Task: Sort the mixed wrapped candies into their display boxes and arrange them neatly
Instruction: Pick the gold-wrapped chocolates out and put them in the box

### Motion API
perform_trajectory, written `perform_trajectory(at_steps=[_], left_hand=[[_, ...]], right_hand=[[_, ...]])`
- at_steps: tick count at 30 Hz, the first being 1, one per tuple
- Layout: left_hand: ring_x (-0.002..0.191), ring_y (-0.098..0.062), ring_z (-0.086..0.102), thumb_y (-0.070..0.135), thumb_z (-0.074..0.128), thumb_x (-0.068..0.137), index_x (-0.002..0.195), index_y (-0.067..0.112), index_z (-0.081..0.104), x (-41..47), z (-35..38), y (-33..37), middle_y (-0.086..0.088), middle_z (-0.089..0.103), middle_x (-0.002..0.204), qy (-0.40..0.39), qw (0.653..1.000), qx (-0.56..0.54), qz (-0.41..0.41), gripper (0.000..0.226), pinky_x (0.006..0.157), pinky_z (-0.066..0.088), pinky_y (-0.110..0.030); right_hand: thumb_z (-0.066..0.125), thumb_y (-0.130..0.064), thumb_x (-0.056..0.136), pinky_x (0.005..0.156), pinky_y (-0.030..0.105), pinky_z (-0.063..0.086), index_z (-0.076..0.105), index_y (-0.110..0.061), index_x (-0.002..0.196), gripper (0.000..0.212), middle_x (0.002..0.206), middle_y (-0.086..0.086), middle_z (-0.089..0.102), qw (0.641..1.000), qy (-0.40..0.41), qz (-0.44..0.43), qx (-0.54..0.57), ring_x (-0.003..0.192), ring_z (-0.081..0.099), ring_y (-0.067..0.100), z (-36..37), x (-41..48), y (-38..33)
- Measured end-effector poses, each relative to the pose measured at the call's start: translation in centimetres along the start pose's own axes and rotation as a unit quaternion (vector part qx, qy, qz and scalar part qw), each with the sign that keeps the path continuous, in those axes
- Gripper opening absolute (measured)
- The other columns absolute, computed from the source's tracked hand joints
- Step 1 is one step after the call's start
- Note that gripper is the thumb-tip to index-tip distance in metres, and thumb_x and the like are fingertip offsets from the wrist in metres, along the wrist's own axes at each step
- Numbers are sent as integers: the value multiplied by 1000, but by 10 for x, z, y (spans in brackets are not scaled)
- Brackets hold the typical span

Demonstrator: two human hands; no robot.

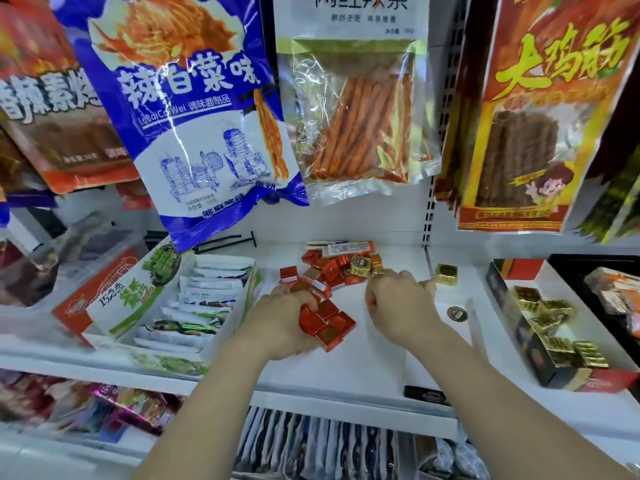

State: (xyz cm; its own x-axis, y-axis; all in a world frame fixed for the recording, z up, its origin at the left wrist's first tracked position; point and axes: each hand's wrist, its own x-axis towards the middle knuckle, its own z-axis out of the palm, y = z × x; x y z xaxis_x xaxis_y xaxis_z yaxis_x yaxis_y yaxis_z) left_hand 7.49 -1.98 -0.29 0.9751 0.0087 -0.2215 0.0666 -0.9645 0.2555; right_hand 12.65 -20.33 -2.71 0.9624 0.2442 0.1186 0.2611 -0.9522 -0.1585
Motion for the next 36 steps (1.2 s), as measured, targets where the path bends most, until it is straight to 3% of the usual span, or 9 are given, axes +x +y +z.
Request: perform_trajectory(at_steps=[6, 9, 12, 16, 20, 24, 28, 31, 36], left_hand=[[96, -18, 56, 58, 75, 68, 114, 35, 51, 1, 1, -10, 2, 52, 106, -1, 999, -19, -46, 56, 80, 48, -30], [102, -18, 55, 62, 65, 76, 124, 33, 47, 0, -1, -9, 2, 52, 112, 1, 998, -2, -62, 59, 85, 46, -30], [116, -23, 49, 56, 57, 85, 131, 35, 48, 6, -5, 5, 0, 56, 122, 117, 990, 64, -40, 51, 98, 43, -40], [124, -24, 43, 25, 54, 89, 139, 31, 46, 39, 4, 44, 2, 49, 139, 231, 970, 9, 68, 51, 97, 42, -38], [137, -25, 27, 16, 51, 89, 146, 38, 29, 63, 25, 65, 7, 28, 155, 148, 983, 20, 106, 65, 106, 32, -49], [140, -24, 16, 11, 54, 87, 145, 51, 18, 69, 31, 72, 9, 15, 159, 120, 985, 78, 92, 79, 102, 25, -56], [133, -22, 23, 18, 60, 85, 134, 47, 44, 70, 26, 72, 8, 32, 143, 134, 985, 43, 98, 59, 103, 23, -48], [117, -19, 38, 21, 67, 84, 120, 37, 59, 70, 24, 68, 6, 38, 120, 135, 981, -5, 139, 40, 99, 34, -32], [131, -21, 40, 22, 66, 87, 125, 31, 59, 70, 26, 66, 5, 31, 148, 114, 979, -22, 166, 39, 105, 35, -28]], right_hand=[[59, -27, 87, 91, 43, 35, 52, -24, 113, 27, 116, 3, 51, 995, 1, 16, 96, 112, 47, 26, -7, 8, 5], [52, -29, 91, 97, 48, 34, 41, -26, 132, 42, 130, 4, 47, 993, -1, 30, 117, 124, 40, 26, -9, 15, 8], [45, -17, 92, 95, 49, 32, 35, -29, 141, 50, 133, 1, 50, 990, -49, 33, 128, 124, 44, 26, -7, 18, 8], [50, -11, 88, 79, 40, 27, 44, -29, 131, 47, 116, -1, 61, 992, -5, 21, 125, 109, 57, 23, -6, 14, 5], [52, -20, 86, 93, 41, 38, 49, -33, 125, 40, 117, -2, 63, 985, 26, 59, 161, 110, 57, 24, -15, 18, 22], [48, -18, 89, 99, 50, 41, 40, -28, 141, 54, 134, 8, 53, 978, -4, 138, 157, 123, 47, 32, -18, 27, 67], [43, -18, 88, 100, 52, 39, 32, -29, 144, 58, 133, 12, 46, 968, -89, 163, 167, 124, 43, 36, -11, 28, 84], [44, -15, 88, 101, 51, 37, 47, -24, 131, 44, 126, 9, 50, 970, -72, 170, 156, 115, 50, 33, -12, 28, 82], [52, -16, 86, 97, 44, 42, 54, -25, 126, 41, 123, 5, 57, 966, -27, 192, 171, 107, 56, 28, -12, 27, 71]])
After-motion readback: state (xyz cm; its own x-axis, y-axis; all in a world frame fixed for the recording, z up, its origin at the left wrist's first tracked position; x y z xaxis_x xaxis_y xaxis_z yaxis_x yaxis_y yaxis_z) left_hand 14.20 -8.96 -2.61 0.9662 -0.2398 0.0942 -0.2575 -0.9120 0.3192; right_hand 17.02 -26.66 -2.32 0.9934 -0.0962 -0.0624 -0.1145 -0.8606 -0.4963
